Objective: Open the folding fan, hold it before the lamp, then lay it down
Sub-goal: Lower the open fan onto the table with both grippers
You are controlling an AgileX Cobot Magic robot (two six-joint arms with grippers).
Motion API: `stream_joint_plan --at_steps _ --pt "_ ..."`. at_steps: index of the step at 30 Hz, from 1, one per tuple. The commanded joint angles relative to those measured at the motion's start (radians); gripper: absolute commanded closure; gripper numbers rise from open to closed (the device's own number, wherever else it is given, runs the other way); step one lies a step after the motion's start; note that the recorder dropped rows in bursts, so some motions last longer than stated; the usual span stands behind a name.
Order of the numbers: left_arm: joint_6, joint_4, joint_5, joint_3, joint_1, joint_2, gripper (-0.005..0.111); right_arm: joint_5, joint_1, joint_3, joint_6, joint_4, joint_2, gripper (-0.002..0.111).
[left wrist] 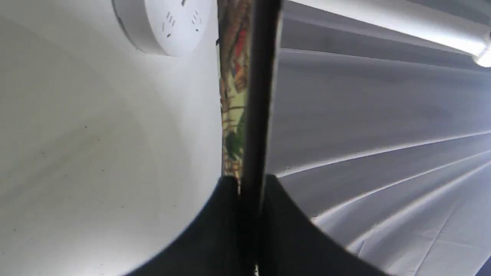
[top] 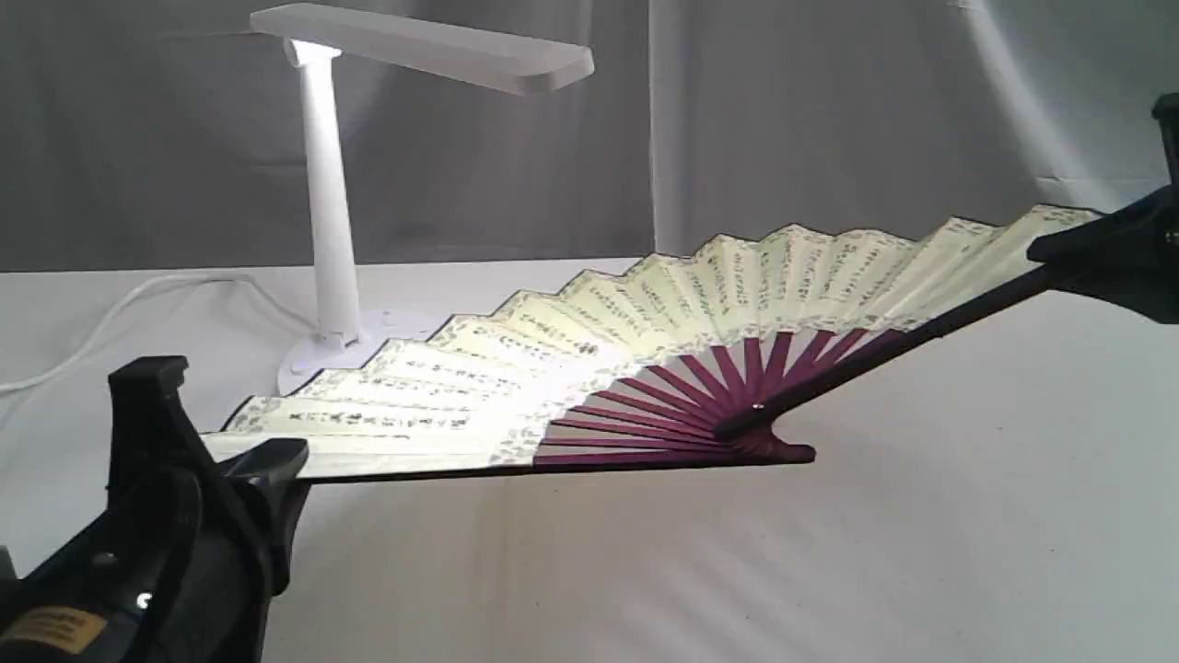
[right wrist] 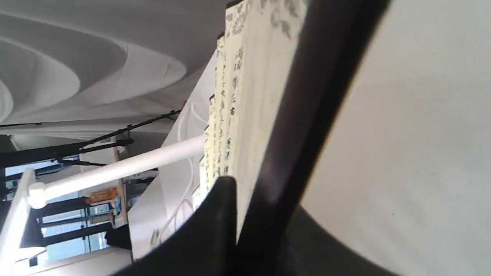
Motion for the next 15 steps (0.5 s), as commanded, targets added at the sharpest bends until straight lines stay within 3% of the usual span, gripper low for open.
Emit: stream_joint_plan --at_steps 1,15 --pt "-0.081 0.008 -0.062 -0.006 0.008 0.043 0.107 -0.110 -0.010 0.014 -0.062 -0.098 -0.002 0.108" --pt "-0.182 0.091 -0.073 -0.123 0.010 0.291 0.107 -0.076 -0.072 0.015 -0.080 -0.090 0.151 0.108"
